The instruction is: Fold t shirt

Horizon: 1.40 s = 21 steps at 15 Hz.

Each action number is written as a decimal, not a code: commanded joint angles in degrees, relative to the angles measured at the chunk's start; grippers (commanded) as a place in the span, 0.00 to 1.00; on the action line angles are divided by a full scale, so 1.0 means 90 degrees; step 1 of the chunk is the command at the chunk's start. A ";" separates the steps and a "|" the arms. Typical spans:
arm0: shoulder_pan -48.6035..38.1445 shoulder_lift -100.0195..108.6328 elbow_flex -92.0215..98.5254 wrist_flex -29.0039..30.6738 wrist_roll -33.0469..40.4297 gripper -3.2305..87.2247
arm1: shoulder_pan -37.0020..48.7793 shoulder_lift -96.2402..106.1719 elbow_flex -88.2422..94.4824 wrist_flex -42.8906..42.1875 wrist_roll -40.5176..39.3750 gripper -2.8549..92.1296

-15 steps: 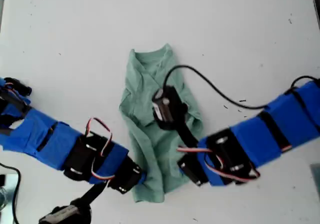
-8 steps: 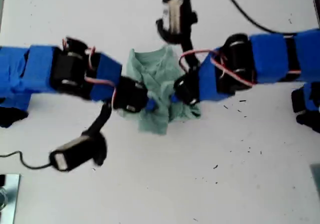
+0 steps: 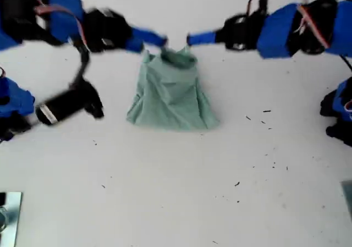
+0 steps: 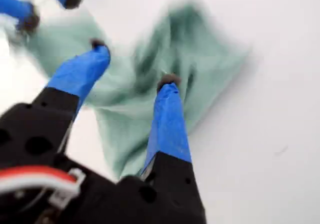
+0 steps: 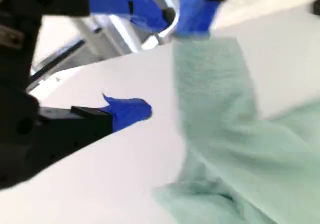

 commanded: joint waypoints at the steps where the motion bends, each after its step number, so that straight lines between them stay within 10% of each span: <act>1: -0.0859 0.2031 0.1201 -0.0127 0.0117 0.29 | 0.0195 0.1084 0.0176 0.0459 0.0020 0.24; 6: -0.0410 0.7256 0.6221 -0.0801 -0.0771 0.20 | 0.0342 0.5645 0.3730 0.2207 0.0635 0.20; 12: 0.0596 1.0029 0.9131 0.0303 -0.1621 0.16 | 0.0156 0.8203 0.7217 0.3809 0.2959 0.10; 15: 0.0537 1.0029 0.9404 0.0293 -0.1035 0.16 | 0.0293 0.8213 0.7158 0.4238 0.1816 0.10; 17: 0.0547 1.0029 0.9404 0.0293 -0.1035 0.16 | 0.0469 0.8223 0.7129 0.4316 -0.1260 0.10; 21: 0.0547 1.0029 0.9404 0.0293 -0.1035 0.16 | 0.0420 0.8223 0.7109 0.4346 -0.1055 0.10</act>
